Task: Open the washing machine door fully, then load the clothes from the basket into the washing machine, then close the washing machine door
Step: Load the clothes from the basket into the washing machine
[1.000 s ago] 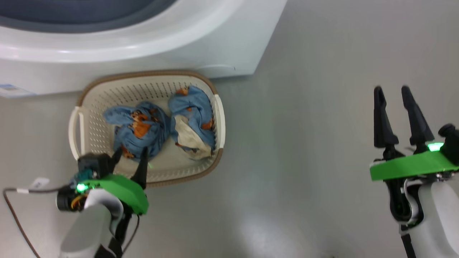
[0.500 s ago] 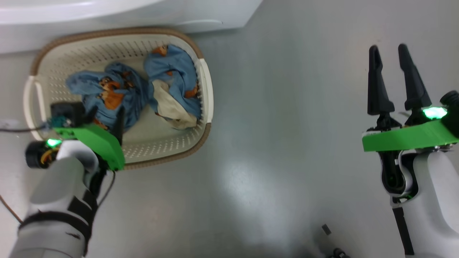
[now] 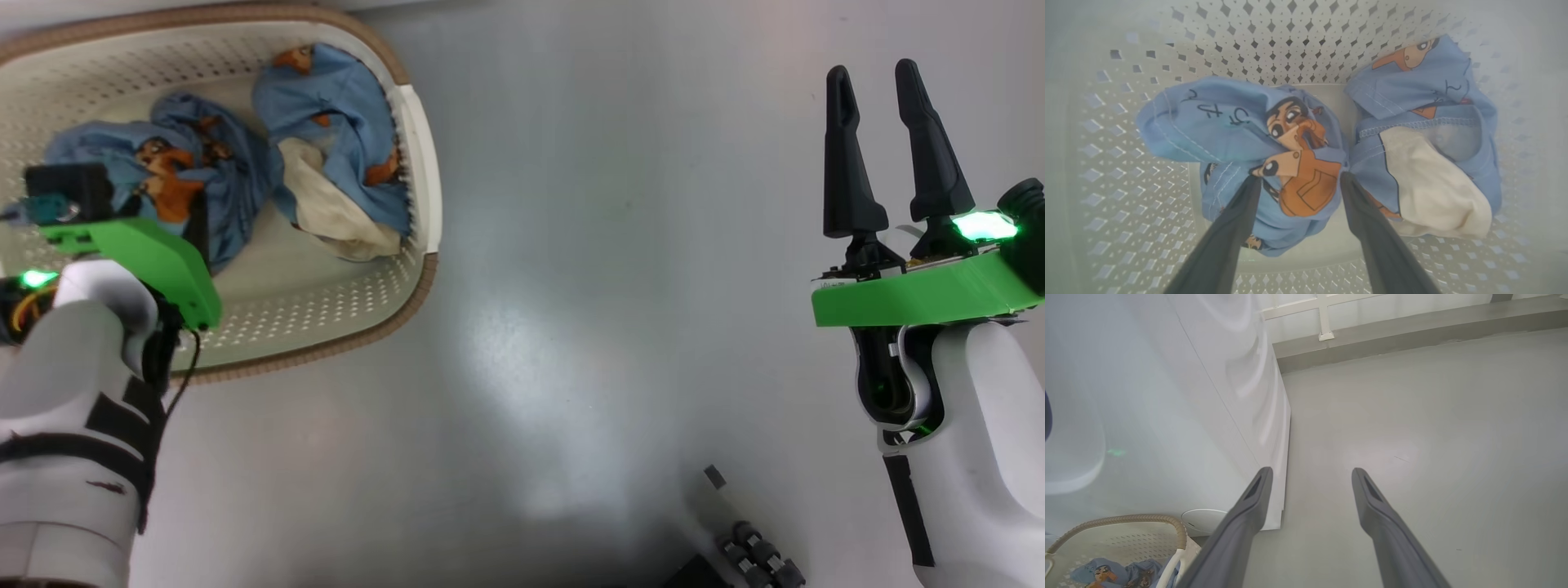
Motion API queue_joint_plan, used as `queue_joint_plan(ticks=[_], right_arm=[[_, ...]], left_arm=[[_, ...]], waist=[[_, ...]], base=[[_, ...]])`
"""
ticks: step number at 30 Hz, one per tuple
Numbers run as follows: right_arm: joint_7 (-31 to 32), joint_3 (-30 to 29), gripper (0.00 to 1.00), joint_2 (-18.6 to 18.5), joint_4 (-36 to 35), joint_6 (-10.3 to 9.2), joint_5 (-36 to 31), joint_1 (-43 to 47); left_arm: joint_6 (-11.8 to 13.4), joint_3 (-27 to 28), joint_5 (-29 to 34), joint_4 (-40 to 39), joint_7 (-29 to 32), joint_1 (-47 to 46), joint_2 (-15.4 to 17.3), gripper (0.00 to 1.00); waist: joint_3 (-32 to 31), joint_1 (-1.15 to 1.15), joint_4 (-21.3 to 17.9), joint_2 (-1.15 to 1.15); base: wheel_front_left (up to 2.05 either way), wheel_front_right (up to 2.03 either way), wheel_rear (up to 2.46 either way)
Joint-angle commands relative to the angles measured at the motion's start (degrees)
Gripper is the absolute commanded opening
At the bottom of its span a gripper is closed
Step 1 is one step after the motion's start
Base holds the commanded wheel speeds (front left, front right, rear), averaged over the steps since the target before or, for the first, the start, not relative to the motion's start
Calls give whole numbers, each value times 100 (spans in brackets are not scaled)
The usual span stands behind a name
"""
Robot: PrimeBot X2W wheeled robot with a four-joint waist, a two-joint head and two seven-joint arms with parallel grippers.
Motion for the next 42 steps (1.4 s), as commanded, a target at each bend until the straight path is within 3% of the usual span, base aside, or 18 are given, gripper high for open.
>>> queue_joint_plan(ticks=[1, 19, 20, 21, 22, 23, 24, 33, 42], right_arm=[[-45, 95, 100, 40, -170, 32, 49, 89], [-45, 366, 100, 115, -346, 32, 19, 95], [-45, 375, 100, 116, -349, 32, 17, 99], [-45, 385, 100, 117, -347, 32, 16, 100], [-45, 392, 100, 118, -345, 32, 14, 104], [-45, 398, 100, 118, -342, 32, 12, 107], [-45, 404, 100, 117, -337, 32, 10, 109], [-45, 369, 100, 102, -276, 32, 10, 134], [-45, 335, 100, 36, -91, 32, 51, 338]], left_arm=[[94, 115, -67, -37, 24, 1, 245, 100], [357, 16, -79, -18, 224, -168, 590, 100], [359, 10, -84, -18, 235, -166, 598, 93], [359, 4, -89, -18, 244, -164, 603, 52], [358, -2, -94, -18, 247, -160, 604, 33], [359, -13, -95, -18, 252, -152, 601, 25], [361, -20, -100, -18, 259, -143, 595, 0], [245, 53, -296, -17, -29, 54, 437, 0], [-111, 280, -673, -17, -806, 573, 166, 0]], waist=[[123, 0, -116, 0], [347, 0, -426, 0], [348, 0, -431, 0], [346, 0, -435, 0], [340, 0, -437, 0], [331, 0, -437, 0], [320, 0, -435, 0], [-13, 0, -324, 0], [-812, 0, -102, 0]], base=[[0, 0, 0], [0, 0, 0], [0, 0, 0], [0, 0, 0], [0, 0, 0], [0, 0, 0], [0, 0, 0], [0, 0, 0], [0, 0, 0]])
